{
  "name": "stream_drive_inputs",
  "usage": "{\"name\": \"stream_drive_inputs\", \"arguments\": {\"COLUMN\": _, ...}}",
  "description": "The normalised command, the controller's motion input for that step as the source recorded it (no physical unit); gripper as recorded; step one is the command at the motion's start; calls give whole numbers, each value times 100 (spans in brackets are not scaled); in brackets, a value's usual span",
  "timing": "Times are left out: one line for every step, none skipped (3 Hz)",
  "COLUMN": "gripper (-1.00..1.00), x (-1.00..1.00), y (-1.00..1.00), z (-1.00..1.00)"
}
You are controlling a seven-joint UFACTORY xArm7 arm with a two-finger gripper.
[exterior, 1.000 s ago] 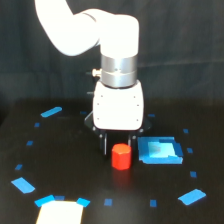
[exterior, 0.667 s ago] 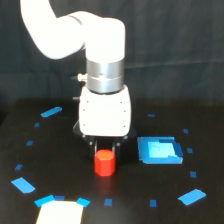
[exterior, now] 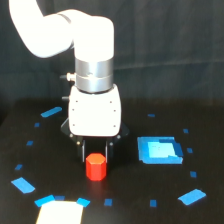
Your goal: Pick up the red object from the table
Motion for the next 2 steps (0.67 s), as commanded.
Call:
{"name": "stream_drive_inputs", "arguments": {"gripper": 80, "x": -13, "y": -73, "z": -23}}
{"name": "stream_drive_inputs", "arguments": {"gripper": 100, "x": -3, "y": -39, "z": 26}}
